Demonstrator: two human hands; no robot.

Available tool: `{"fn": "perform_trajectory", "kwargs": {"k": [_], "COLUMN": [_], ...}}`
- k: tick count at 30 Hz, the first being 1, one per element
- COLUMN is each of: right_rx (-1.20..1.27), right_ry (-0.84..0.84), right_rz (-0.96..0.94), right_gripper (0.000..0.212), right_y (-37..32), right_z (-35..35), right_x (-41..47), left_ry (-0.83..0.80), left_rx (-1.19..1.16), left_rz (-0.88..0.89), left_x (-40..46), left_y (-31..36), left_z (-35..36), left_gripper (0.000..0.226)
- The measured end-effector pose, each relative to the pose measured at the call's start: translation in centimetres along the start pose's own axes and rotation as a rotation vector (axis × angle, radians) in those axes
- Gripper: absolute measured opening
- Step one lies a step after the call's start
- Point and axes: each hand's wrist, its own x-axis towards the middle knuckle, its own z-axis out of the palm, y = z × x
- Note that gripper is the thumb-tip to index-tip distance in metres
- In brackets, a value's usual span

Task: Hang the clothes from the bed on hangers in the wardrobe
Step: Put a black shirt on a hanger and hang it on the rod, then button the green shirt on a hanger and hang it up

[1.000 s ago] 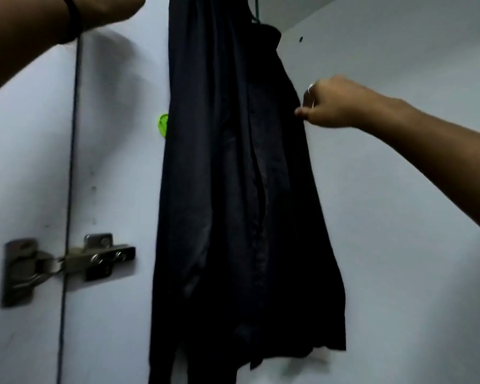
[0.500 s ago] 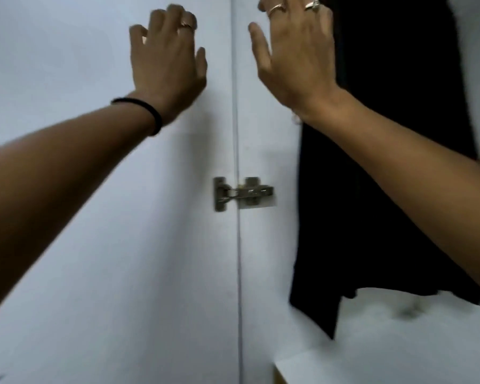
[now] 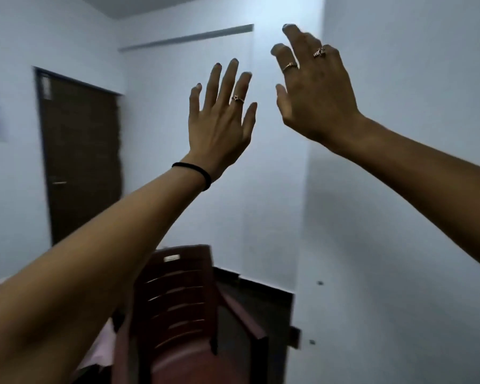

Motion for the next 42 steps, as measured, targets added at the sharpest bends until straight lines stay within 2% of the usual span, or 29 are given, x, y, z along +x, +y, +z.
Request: {"fn": "perform_trajectory", "kwargs": {"k": [7,13,16,21,24,28,32,36,38,40,42], "right_rx": [0.308,0.398,0.452,0.705,0.768,0.805,0.890,1.058,1.119,1.119,1.114], "right_ry": [0.009,0.169,0.169,0.013,-0.060,-0.101,-0.165,-0.351,-0.451,-0.481,-0.492], "right_rz": [-0.014,-0.329,-0.343,-0.289,-0.360,-0.455,-0.498,-0.499,-0.521,-0.582,-0.623], "right_gripper": [0.052,0.040,0.038,0.047,0.046,0.043,0.045,0.047,0.048,0.049,0.049], "right_y": [-21.7,-39.1,-45.5,-56.9,-63.7,-72.1,-79.4,-88.0,-92.2,-96.8,-100.8], "right_z": [5.5,8.8,9.8,10.8,12.3,14.7,17.5,19.7,19.9,19.4,18.8], "right_x": [6.9,11.7,13.8,16.1,16.4,18.0,20.5,21.7,21.5,21.5,21.6], "left_ry": [-0.117,-0.206,-0.240,-0.359,-0.465,-0.607,-0.689,-0.747,-0.848,-0.895,-0.869], "left_rx": [0.251,0.531,0.625,0.758,0.803,0.889,0.963,0.972,0.969,1.010,1.060], "left_rz": [-0.085,-0.163,-0.179,-0.270,-0.315,-0.276,-0.316,-0.426,-0.374,-0.361,-0.482], "left_x": [-6.7,-12.1,-14.7,-20.3,-23.3,-27.1,-30.1,-34.5,-37.3,-39.6,-41.3], "left_y": [-23.3,-39.7,-44.9,-53.2,-57.9,-64.7,-71.8,-77.6,-79.8,-82.9,-86.0], "left_z": [-3.4,-9.0,-11.4,-14.8,-16.0,-17.0,-16.7,-16.4,-17.2,-18.7,-20.4], "left_gripper": [0.054,0.056,0.057,0.055,0.057,0.058,0.058,0.059,0.060,0.061,0.059]}}
